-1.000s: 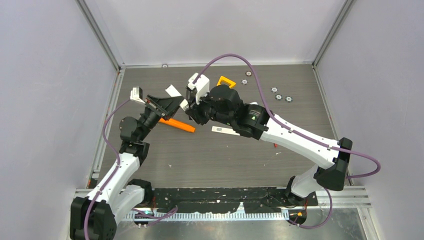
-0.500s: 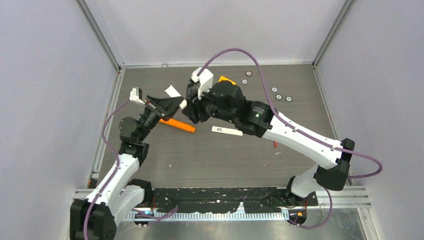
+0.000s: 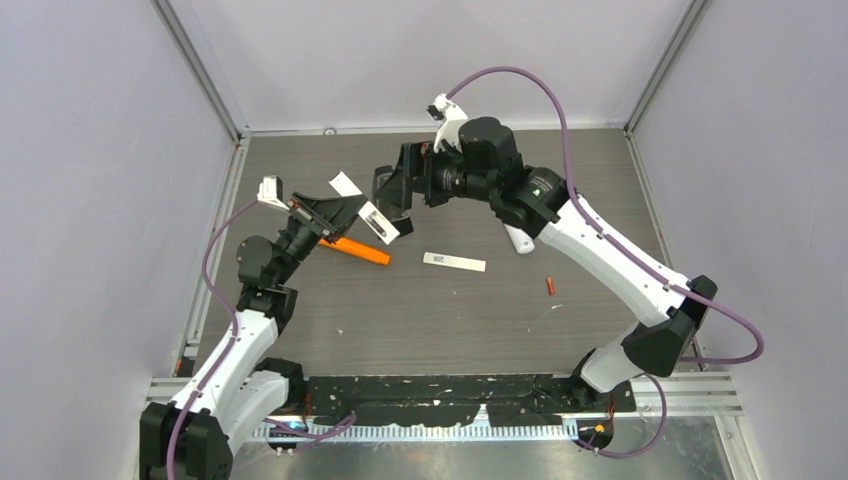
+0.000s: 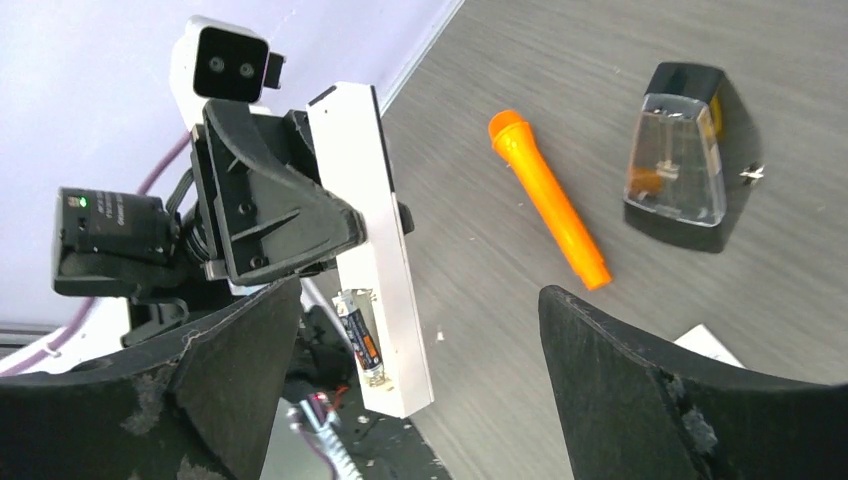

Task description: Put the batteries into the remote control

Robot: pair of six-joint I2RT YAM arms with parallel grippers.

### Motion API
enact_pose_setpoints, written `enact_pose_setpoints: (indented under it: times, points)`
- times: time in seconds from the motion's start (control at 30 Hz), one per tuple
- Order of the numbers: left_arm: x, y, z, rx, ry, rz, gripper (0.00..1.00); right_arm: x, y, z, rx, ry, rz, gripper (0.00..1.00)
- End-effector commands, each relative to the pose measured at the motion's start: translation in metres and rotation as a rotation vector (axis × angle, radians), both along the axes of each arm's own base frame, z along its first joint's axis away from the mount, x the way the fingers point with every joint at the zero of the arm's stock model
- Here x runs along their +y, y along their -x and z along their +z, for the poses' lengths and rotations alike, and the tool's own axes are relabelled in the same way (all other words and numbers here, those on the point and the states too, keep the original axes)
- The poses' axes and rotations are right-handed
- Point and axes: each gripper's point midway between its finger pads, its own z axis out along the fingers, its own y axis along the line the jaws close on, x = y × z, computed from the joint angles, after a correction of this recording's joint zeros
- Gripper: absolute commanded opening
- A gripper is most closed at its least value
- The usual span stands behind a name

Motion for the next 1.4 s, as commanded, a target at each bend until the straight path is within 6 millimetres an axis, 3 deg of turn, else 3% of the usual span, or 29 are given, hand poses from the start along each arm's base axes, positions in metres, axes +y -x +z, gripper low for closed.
enact_pose_setpoints:
  times: [0.0, 0.13, 0.37, 0.67, 1.37]
  points:
    - [-0.002, 0.009, 0.011, -0.08, -0.025, -0.01, 0.0, 0.022, 0.02, 0.012, 0.158, -0.129, 0.138, 0.94]
    - [-0.002, 0.009, 0.011, -0.091, -0.036, -0.007, 0.0, 0.04, 0.027, 0.009, 0.242, -0.185, 0.207, 0.95]
    - [-0.001, 0.01, 0.014, -0.103, -0.038, -0.002, 0.0, 0.048, 0.029, -0.005, 0.333, -0.214, 0.216, 0.92]
    - [-0.001, 0.007, 0.013, -0.1, -0.042, 0.003, 0.0, 0.054, 0.036, -0.016, 0.404, -0.24, 0.25, 0.66]
    - [0.002, 0.007, 0.02, -0.115, -0.03, 0.023, 0.0, 0.056, 0.041, -0.025, 0.451, -0.282, 0.281, 0.44]
